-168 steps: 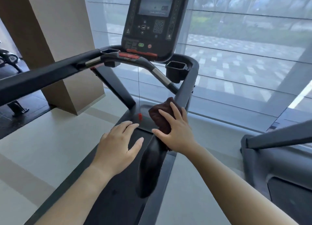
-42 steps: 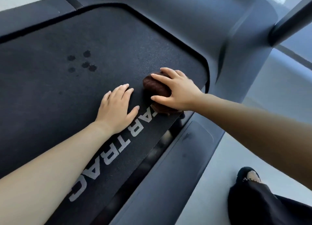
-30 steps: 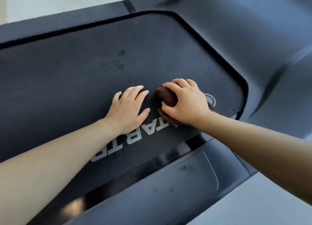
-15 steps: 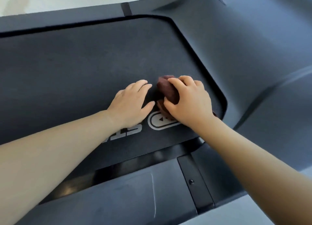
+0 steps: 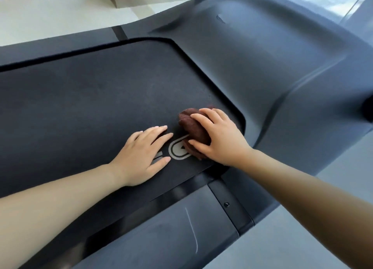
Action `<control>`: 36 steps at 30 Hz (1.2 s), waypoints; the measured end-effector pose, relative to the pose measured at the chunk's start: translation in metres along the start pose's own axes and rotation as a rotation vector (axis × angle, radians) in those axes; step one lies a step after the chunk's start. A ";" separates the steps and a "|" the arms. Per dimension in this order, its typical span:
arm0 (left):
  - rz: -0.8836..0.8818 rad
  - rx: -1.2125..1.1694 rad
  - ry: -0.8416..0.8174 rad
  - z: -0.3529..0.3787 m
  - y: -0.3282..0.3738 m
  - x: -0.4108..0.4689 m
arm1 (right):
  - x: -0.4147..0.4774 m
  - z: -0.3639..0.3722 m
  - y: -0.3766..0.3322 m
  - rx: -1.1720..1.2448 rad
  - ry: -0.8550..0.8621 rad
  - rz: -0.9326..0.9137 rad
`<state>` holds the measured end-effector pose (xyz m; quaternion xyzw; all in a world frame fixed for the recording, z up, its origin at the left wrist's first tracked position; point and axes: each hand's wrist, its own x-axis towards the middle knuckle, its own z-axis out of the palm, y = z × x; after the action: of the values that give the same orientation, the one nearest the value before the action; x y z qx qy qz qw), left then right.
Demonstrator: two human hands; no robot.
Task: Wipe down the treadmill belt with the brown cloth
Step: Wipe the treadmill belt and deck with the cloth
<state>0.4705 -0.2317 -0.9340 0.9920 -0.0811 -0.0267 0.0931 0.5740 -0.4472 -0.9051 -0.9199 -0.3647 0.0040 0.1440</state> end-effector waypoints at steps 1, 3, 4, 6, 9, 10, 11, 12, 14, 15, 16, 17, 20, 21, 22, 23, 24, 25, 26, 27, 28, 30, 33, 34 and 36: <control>-0.002 -0.023 0.021 0.001 0.000 0.000 | 0.004 -0.001 -0.001 0.073 0.036 0.038; 0.008 -0.059 0.053 0.002 -0.002 0.001 | 0.011 -0.003 -0.004 0.222 0.121 0.126; 0.019 -0.073 0.063 0.002 -0.003 0.002 | 0.014 -0.005 -0.005 0.277 0.154 0.162; 0.019 -0.108 0.094 0.000 -0.006 0.007 | 0.017 -0.013 -0.003 0.343 0.223 0.208; -0.017 -0.159 0.140 -0.006 -0.005 0.022 | 0.012 -0.028 0.008 0.284 0.286 0.230; -0.021 -0.176 0.149 -0.007 -0.002 0.027 | 0.009 -0.030 0.012 0.221 0.273 0.222; -0.017 -0.188 0.155 -0.009 0.001 0.032 | 0.005 -0.030 0.015 0.156 0.244 0.211; -0.006 -0.190 0.158 -0.009 0.004 0.037 | 0.001 -0.026 0.015 0.098 0.210 0.196; 0.018 -0.158 0.149 -0.008 0.010 0.047 | -0.006 -0.013 0.011 0.011 0.166 0.157; 0.016 -0.136 0.139 -0.006 0.012 0.052 | -0.006 -0.005 0.009 -0.021 0.153 0.142; -0.002 -0.116 0.130 -0.004 0.013 0.057 | -0.004 0.003 0.007 -0.044 0.139 0.140; -0.035 -0.099 0.124 -0.001 0.013 0.061 | 0.001 0.010 0.006 -0.059 0.132 0.147; -0.150 -0.089 0.135 0.008 0.009 0.068 | 0.023 0.021 0.010 -0.075 0.156 0.172; -0.165 -0.093 0.147 0.010 0.009 0.070 | 0.031 0.022 0.013 -0.076 0.165 0.175; -0.166 -0.091 0.159 0.011 0.009 0.071 | 0.040 0.022 0.016 -0.077 0.169 0.176; -0.160 -0.087 0.168 0.011 0.009 0.071 | 0.048 0.021 0.019 -0.078 0.172 0.178; -0.156 -0.085 0.173 0.011 0.009 0.071 | 0.056 0.021 0.020 -0.076 0.171 0.184; -0.154 -0.085 0.177 0.011 0.010 0.071 | 0.063 0.019 0.020 -0.068 0.168 0.196; -0.156 -0.086 0.180 0.011 0.009 0.071 | 0.067 0.018 0.019 -0.056 0.168 0.209; -0.158 -0.090 0.179 0.011 0.009 0.071 | 0.068 0.017 0.019 -0.042 0.171 0.215; -0.158 -0.093 0.176 0.011 0.009 0.071 | 0.066 0.016 0.018 -0.030 0.172 0.208; -0.150 -0.101 0.168 0.009 0.009 0.070 | 0.053 0.013 0.018 -0.017 0.166 0.161; -0.124 -0.121 0.164 0.006 0.006 0.067 | 0.026 0.012 0.014 -0.016 0.195 0.099; -0.123 -0.120 0.166 0.005 0.004 0.066 | 0.019 0.014 0.012 -0.015 0.219 0.085; -0.135 -0.114 0.175 0.003 -0.003 0.063 | 0.011 0.019 0.006 -0.010 0.265 0.064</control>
<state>0.5324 -0.2397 -0.9402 0.9869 -0.0040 0.0489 0.1539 0.5841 -0.4390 -0.9237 -0.9243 -0.3130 -0.1147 0.1860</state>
